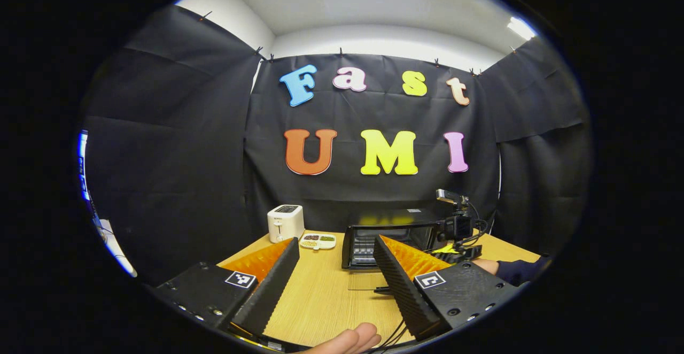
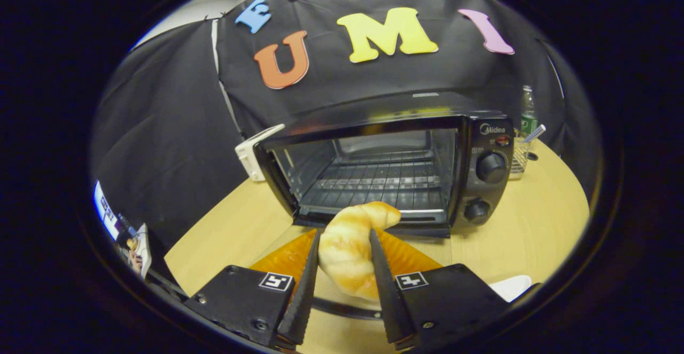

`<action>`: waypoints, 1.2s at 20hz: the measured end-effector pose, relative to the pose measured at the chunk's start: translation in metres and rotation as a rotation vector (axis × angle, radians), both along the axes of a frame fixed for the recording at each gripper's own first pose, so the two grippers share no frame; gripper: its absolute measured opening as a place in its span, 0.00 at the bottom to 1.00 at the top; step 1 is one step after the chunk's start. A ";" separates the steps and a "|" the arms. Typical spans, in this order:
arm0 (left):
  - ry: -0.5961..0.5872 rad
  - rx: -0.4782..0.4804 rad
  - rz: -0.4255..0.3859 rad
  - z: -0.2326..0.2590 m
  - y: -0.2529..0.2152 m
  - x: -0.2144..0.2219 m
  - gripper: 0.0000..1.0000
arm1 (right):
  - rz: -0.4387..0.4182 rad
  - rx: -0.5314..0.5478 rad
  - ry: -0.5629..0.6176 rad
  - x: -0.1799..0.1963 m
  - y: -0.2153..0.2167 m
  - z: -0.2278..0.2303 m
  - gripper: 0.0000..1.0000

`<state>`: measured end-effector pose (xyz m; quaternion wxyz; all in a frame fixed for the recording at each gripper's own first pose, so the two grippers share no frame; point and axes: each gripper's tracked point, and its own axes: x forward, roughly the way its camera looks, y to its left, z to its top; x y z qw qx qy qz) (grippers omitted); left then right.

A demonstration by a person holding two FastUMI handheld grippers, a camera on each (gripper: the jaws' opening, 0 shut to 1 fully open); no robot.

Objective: Open the electric oven with the left hand, put the food in, and close the electric oven.

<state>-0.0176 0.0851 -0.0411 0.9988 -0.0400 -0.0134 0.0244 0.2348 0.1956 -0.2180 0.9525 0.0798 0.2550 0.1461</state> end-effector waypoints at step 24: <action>0.182 -0.078 -0.050 -0.059 -0.028 0.048 0.82 | -0.046 -0.069 -0.128 0.042 0.009 0.019 0.99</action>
